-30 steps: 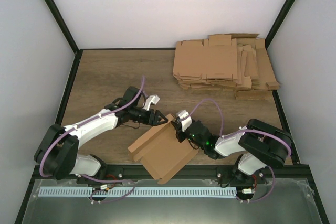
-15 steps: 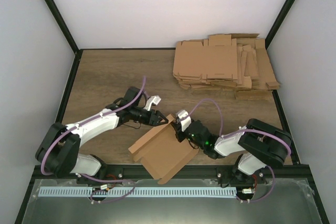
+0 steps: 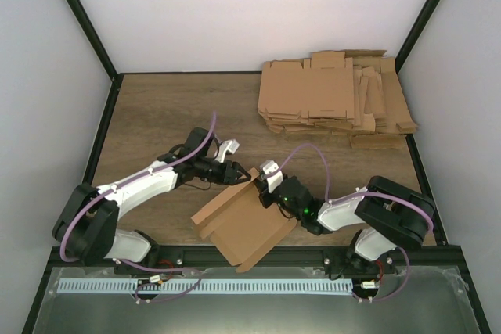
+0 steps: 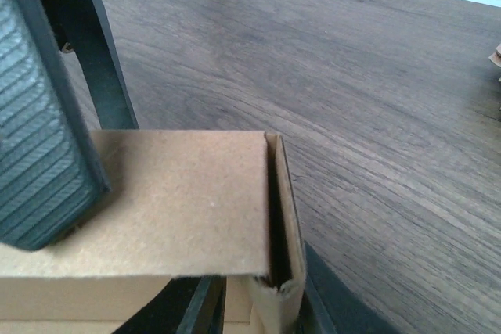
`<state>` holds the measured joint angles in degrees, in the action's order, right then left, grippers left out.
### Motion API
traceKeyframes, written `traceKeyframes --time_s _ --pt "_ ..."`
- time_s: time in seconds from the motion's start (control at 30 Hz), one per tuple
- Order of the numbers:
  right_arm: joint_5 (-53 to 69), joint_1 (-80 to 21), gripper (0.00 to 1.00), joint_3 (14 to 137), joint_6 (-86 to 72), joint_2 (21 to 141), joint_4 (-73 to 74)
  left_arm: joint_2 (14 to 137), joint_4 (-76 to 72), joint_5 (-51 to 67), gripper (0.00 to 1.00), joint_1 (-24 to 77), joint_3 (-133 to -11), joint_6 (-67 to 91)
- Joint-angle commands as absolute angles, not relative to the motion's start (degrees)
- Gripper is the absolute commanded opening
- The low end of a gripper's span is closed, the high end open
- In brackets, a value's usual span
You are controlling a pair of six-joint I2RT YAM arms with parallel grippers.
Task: Fold the paper box
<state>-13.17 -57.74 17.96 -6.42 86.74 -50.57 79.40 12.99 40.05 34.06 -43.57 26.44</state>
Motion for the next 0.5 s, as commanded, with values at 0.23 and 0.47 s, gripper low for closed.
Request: traceKeyframes --time_s 0.23,0.47 --pt "-14.66 -58.13 0.34 16.10 -6.05 81.77 -51.99 80.01 13.35 36.74 0.48 34.01 -44.17 28.56" --pt "-13.45 -58.17 0.25 16.43 -3.50 81.23 -51.92 80.34 14.11 37.27 0.48 33.93 -44.92 27.95"
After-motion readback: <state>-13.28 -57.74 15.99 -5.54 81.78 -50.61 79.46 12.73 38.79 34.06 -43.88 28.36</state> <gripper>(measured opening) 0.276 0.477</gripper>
